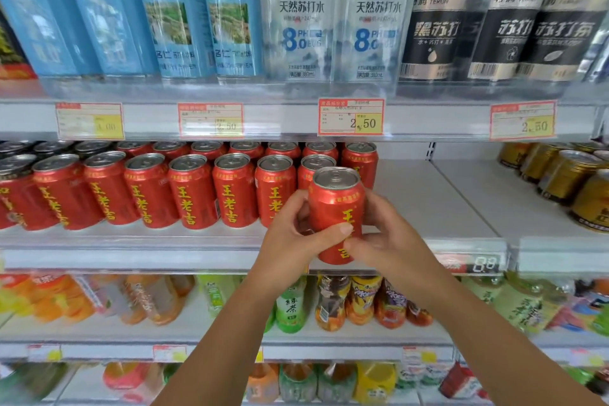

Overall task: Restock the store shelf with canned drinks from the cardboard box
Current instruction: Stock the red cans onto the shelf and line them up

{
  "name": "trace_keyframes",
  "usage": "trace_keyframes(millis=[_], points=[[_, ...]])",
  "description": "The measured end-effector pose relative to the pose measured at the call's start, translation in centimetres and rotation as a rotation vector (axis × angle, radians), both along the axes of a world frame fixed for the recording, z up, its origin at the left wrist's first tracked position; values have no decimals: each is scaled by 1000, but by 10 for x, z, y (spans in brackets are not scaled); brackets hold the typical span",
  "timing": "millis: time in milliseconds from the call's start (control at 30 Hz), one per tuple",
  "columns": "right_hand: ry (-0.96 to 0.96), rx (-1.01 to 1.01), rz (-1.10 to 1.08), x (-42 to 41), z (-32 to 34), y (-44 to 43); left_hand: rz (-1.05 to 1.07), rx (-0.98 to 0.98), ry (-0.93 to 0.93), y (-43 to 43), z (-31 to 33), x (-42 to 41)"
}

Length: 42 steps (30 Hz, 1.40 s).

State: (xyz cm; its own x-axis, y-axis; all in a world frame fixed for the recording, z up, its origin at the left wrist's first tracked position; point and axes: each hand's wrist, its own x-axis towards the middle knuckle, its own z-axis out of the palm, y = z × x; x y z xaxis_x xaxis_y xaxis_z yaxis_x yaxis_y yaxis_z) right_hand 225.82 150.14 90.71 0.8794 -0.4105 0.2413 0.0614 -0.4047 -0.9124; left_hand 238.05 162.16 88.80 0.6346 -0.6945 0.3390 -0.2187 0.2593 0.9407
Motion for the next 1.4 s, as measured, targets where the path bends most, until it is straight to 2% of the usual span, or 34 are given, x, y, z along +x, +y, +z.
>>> trace_keyframes(millis=[100, 233, 333, 400, 467, 567, 767, 1000, 1300, 1400], points=[[20, -76, -68, -4, 1, 1, 39, 58, -113, -10, 5, -2], [-25, -72, -199, -1, 1, -9, 49, 133, -270, -16, 6, 4], [-28, -78, -309, 5, 1, -23, 184, 216, -353, -12, -5, 14], [12, -107, -361, 10, -1, -37, 339, 329, -539, -7, -22, 25], [69, -147, -385, 17, -5, -50, 414, 351, -761, -5, -40, 34], [120, -183, -407, 26, -12, -62, 442, 311, -894, -9, -58, 36], [156, -174, -379, 38, -19, -64, 472, 302, -967, -13, -63, 37], [204, -281, -412, 42, -23, -58, 476, 302, -1003, -12, -63, 36], [220, -318, -464, 46, -22, -46, 434, 307, -977, -11, -62, 38], [118, -253, -467, 37, -24, -46, 445, 325, -969, -10, -60, 36]])
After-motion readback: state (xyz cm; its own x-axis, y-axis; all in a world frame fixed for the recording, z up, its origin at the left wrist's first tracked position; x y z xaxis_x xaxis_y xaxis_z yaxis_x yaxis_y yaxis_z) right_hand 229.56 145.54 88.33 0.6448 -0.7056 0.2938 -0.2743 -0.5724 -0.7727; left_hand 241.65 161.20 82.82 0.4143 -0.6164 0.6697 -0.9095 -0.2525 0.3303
